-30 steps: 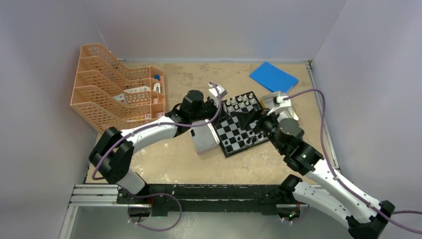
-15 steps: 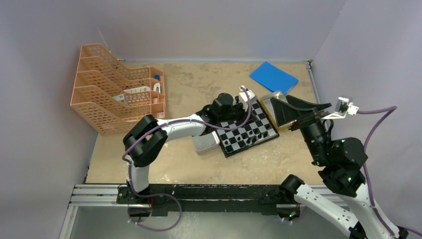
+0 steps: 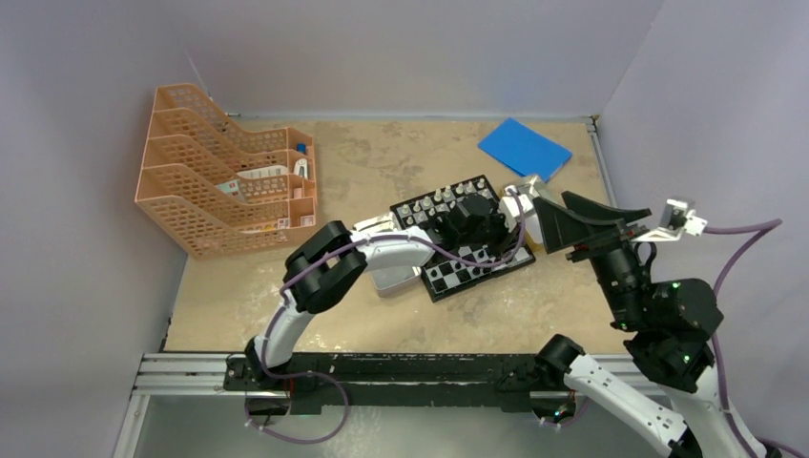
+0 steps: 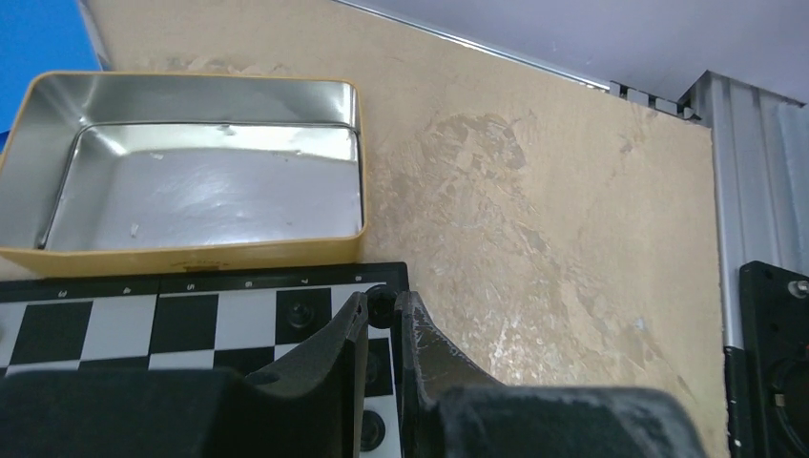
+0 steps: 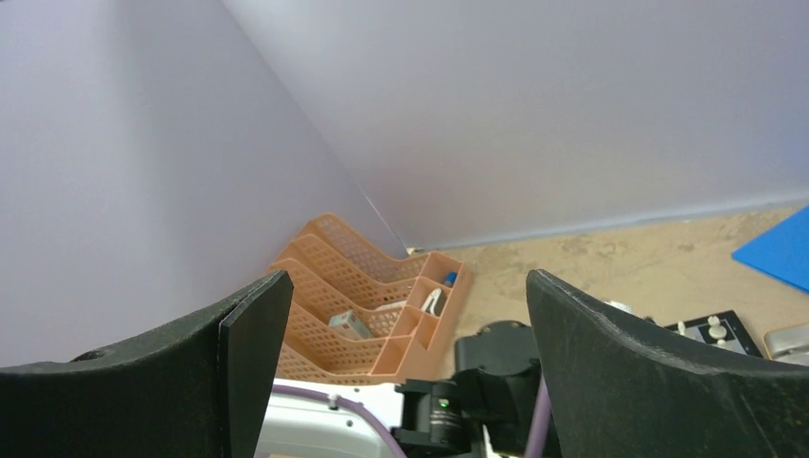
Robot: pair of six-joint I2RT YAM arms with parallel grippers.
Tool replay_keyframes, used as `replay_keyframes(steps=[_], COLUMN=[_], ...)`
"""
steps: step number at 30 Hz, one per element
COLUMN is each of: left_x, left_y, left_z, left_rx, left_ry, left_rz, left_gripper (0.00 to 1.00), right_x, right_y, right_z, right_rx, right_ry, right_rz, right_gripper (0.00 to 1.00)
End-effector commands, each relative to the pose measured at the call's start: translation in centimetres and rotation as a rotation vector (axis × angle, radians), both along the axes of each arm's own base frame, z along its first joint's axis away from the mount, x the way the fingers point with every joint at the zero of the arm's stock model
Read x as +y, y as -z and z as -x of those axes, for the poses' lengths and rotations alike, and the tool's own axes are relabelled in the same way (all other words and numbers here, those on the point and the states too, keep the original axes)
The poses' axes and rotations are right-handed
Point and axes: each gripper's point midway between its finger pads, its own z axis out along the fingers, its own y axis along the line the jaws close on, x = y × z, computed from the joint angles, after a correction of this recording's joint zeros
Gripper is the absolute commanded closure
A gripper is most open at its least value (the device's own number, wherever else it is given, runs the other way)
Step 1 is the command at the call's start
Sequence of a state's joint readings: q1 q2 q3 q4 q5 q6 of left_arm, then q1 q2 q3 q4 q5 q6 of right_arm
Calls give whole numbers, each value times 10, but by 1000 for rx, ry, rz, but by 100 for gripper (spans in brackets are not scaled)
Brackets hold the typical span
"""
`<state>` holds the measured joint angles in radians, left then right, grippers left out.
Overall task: Set up the chess pieces on the board
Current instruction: Place the chess piece on the chessboard.
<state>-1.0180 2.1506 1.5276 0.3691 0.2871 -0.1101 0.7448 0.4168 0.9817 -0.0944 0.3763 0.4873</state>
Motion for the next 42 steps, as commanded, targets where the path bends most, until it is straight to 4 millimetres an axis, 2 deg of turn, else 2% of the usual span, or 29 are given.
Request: replay_keyframes(steps=[1,3,9,15,30,42], left_x=[-19,-23,-36,-38,-38,-39], left_y=[-12,-3,6,17,42,46], left_z=[-9,-10,-7,-7,-5,-7], left_rx=[-100,-102,-145,-161,-165,-175], left_ry=[-4,-9,3,-3,2,6], left_rz=[4,-21,-59,-99,-169,-183], left_gripper=[100,100,100,100,100,100], right_x=[-23,-27,-33,-48,-47,-48], right_y=[-32,-35,-36,-39,-37,-38], right_z=[19,23,27,28,28,28], right_rx=[-86,-96,-108,-117,-116,-118], right_ry=[26,29,40,95,94,97], right_rz=[-63,-69,-69,-89,-89,-92], right_gripper=[6,6,6,7,7,7])
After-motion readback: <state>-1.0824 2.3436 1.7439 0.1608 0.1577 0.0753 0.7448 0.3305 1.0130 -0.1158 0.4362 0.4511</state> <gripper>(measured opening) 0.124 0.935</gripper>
